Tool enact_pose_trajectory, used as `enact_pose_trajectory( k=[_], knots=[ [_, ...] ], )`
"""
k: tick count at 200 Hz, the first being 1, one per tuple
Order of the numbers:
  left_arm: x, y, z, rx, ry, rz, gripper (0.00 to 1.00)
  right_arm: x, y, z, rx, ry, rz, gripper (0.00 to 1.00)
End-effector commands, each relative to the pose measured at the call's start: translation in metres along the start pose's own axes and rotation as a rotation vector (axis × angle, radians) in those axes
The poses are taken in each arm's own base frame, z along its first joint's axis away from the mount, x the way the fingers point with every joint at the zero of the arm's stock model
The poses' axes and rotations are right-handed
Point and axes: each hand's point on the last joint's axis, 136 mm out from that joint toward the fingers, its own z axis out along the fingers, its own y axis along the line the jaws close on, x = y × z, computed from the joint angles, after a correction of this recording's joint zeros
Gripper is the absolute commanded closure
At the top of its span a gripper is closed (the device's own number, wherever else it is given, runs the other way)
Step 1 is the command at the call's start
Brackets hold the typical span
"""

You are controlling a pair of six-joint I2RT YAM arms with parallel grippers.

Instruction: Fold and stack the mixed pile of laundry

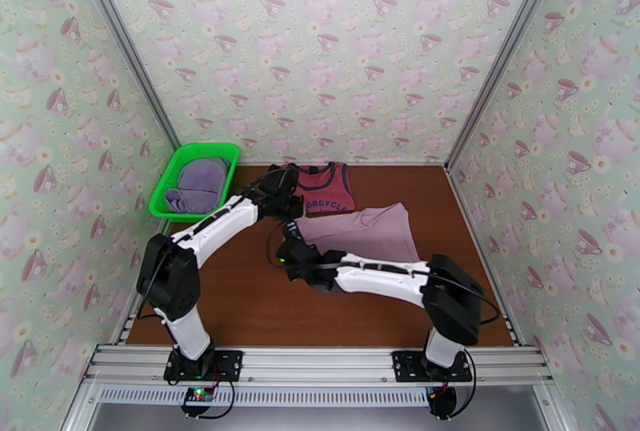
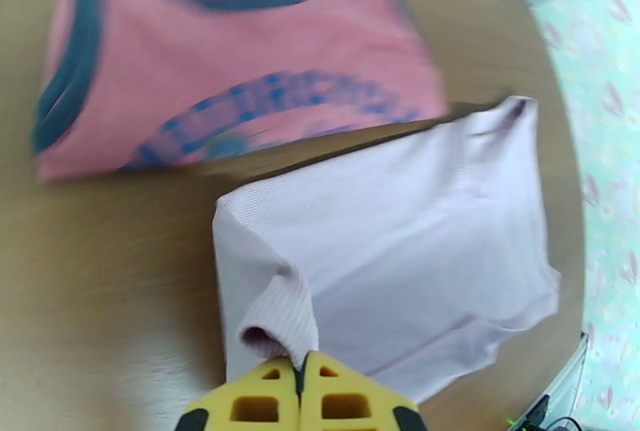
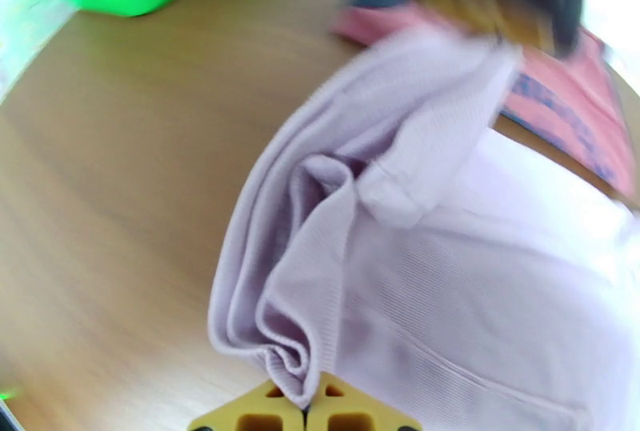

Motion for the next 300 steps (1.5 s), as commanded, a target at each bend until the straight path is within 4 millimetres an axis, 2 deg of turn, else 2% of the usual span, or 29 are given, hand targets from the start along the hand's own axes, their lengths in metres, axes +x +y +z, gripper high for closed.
enact_pose_trajectory(
  k=[1, 26, 61, 101, 132, 165, 188, 208, 231, 256, 268, 283, 293, 300],
  knots=[
    [0.003, -0.012, 0.019, -0.045, 0.044, 0.014, 1.0, 0.007, -0.042, -0.012, 0.109, -0.053, 0.097, 1.0],
    [0.0, -0.036, 0.044, -0.049, 0.072, 0.053, 1.0, 0.032, -0.073, -0.015, 0.15, -0.047, 0.162, 1.0],
    [0.004, -0.051, 0.086, -0.072, 0.119, 0.08, 1.0, 0.063, -0.104, -0.012, 0.222, -0.024, 0.213, 1.0],
    [0.007, -0.074, 0.117, -0.054, 0.138, 0.104, 1.0, 0.079, -0.137, -0.016, 0.313, -0.012, 0.233, 1.0],
    [0.012, -0.075, 0.137, -0.071, 0.169, 0.111, 1.0, 0.089, -0.154, -0.016, 0.328, 0.0, 0.269, 1.0],
    [0.021, -0.07, 0.154, -0.072, 0.204, 0.107, 1.0, 0.101, -0.157, -0.011, 0.324, 0.034, 0.288, 0.98],
    [0.023, -0.07, 0.16, -0.063, 0.21, 0.107, 0.56, 0.105, -0.157, -0.01, 0.335, 0.061, 0.292, 0.69],
    [0.009, -0.08, 0.153, -0.039, 0.172, 0.121, 0.39, 0.099, -0.164, -0.02, 0.369, 0.059, 0.282, 0.59],
    [-0.017, -0.094, 0.127, -0.019, 0.093, 0.15, 0.31, 0.084, -0.182, -0.049, 0.423, 0.012, 0.28, 0.56],
    [-0.038, -0.094, 0.089, -0.059, 0.01, 0.186, 0.23, 0.069, -0.2, -0.083, 0.432, -0.061, 0.318, 0.57],
    [-0.041, -0.089, 0.072, -0.085, -0.018, 0.197, 0.22, 0.065, -0.203, -0.093, 0.407, -0.086, 0.347, 0.58],
    [-0.036, -0.078, 0.058, -0.114, -0.033, 0.196, 0.23, 0.06, -0.199, -0.095, 0.341, -0.102, 0.379, 0.59],
    [-0.024, -0.065, 0.057, -0.139, -0.016, 0.18, 0.29, 0.057, -0.191, -0.091, 0.283, -0.099, 0.389, 0.6],
    [-0.014, -0.055, 0.058, -0.154, 0.005, 0.169, 0.37, 0.054, -0.185, -0.087, 0.244, -0.094, 0.399, 0.61]
  ],
)
